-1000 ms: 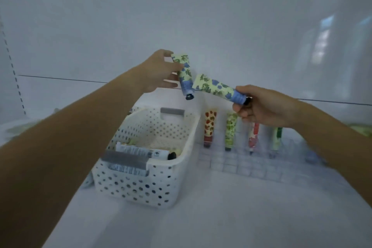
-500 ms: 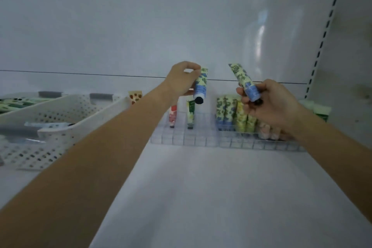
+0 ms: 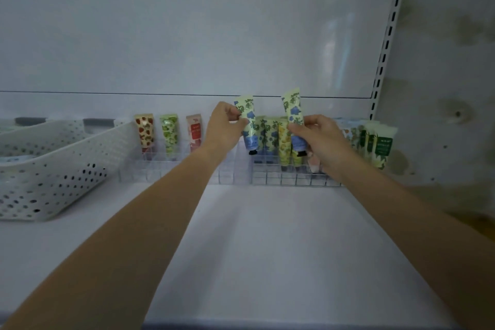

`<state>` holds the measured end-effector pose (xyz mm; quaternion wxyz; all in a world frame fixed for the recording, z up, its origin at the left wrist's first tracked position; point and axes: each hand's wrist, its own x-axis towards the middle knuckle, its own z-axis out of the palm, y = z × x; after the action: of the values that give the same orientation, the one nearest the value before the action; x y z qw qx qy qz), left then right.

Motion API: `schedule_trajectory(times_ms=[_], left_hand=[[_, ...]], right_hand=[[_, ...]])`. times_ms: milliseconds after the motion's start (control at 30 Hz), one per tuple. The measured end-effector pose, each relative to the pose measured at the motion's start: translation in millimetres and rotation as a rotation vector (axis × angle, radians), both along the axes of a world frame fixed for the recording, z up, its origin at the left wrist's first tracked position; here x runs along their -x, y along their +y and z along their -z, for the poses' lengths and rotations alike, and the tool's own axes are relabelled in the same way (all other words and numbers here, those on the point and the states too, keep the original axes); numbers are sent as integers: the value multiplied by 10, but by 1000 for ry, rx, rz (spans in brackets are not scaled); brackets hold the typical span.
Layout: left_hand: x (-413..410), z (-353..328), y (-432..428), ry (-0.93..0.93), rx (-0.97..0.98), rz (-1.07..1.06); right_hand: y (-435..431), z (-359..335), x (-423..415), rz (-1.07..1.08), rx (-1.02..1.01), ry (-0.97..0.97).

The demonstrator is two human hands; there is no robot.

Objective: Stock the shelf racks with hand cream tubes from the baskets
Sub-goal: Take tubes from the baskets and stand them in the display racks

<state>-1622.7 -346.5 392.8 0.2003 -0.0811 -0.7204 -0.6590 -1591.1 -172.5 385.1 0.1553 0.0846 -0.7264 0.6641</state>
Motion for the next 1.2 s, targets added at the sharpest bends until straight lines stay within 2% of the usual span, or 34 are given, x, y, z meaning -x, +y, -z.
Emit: schedule_trajectory(times_ms=[167, 333, 533, 767, 900, 1067, 1200], left_hand=[[207, 83, 44, 20, -10, -30], [321, 191, 115, 43, -16, 27], [389, 257, 87, 165, 60, 77], [409, 301, 78, 361, 350, -38], [413, 285, 88, 397, 377, 2], [448, 305, 88, 422, 371, 5], [465, 366, 107, 390, 430, 19]], right_hand=[[-57, -182, 205, 89, -236, 112], [-114, -229, 380, 216, -630, 369], [-168, -123, 489, 174, -721, 412], [-212, 24, 492, 213, -843, 423], [-234, 81, 489, 218, -860, 422], [-225, 125, 518, 329, -964, 441], [-184, 179, 536, 458, -1254, 463]])
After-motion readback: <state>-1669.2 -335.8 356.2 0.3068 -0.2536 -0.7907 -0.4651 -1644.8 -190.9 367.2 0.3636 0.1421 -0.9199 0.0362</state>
